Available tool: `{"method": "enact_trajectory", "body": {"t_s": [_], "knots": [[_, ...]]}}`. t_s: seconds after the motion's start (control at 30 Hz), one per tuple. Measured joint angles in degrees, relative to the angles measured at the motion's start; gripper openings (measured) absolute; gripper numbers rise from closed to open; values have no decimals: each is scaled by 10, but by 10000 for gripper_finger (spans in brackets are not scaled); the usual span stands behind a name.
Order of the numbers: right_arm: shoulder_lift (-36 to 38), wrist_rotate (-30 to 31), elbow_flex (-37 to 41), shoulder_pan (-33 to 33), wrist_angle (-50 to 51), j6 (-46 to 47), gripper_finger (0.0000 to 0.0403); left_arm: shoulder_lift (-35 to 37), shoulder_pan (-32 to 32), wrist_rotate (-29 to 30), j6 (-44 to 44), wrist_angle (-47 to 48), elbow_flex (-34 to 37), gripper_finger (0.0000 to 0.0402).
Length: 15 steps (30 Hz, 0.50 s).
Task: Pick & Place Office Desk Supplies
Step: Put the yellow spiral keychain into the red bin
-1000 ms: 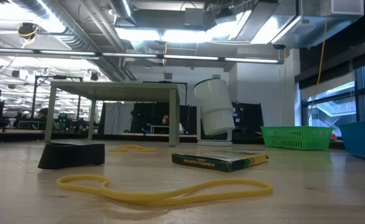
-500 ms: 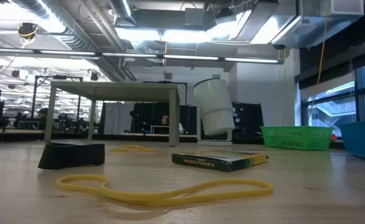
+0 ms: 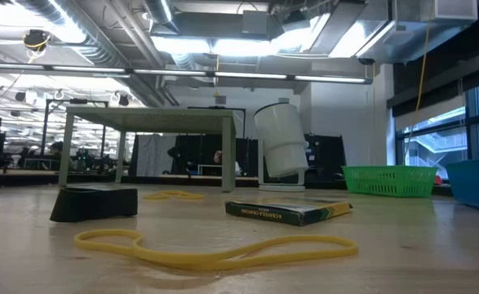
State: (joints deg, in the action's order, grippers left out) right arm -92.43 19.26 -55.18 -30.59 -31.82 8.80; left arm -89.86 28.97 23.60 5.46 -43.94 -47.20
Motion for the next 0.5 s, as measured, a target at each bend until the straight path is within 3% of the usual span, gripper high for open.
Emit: {"method": "enact_trajectory", "body": {"t_s": [0.13,0.37,0.5], "knots": [[19,44,-1,0,80,49,32,0,-2,33,-2,25,1,153],[64,52,0,-11,255,173,32,0,-2,61,-6,32,0,157],[79,-8,0,-29,362,281,32,0,-2,62,-18,33,-1,157]]}}
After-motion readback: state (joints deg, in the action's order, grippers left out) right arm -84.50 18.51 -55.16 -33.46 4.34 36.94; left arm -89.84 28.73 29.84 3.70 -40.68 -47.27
